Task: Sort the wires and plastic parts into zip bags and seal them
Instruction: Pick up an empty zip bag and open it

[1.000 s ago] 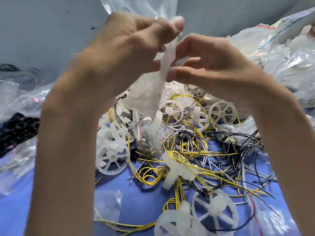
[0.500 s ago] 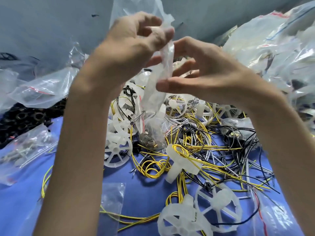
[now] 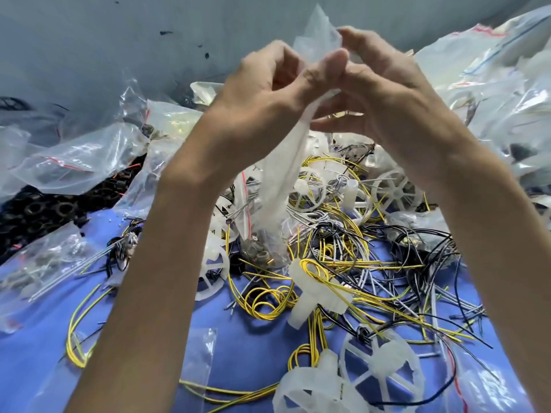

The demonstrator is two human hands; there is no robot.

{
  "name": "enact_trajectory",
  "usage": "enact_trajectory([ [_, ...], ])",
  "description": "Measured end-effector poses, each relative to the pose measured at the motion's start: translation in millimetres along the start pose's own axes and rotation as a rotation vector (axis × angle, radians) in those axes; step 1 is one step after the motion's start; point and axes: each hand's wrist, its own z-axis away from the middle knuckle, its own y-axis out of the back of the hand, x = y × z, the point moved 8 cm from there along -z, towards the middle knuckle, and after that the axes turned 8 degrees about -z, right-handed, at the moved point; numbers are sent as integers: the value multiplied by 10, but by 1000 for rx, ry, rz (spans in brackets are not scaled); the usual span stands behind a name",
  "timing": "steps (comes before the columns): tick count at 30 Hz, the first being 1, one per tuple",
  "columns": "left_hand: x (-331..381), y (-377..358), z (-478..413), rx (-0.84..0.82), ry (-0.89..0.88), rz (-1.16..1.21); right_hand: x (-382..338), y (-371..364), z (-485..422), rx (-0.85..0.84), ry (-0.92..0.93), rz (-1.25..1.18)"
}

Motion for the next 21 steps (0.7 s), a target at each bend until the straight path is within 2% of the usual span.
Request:
enact_trajectory([
  [4, 51, 57, 28, 20, -87, -83, -15, 11, -18, -28, -27, -141],
  [11, 36, -4, 60, -114, -114, -54, -53, 7, 42, -12, 52, 70],
  [16, -65, 35, 48, -19, -24, -68, -96, 42, 33, 59, 91, 142],
  [21, -54, 39, 44, 34, -14, -80, -114, 35, 28, 28, 112, 175],
])
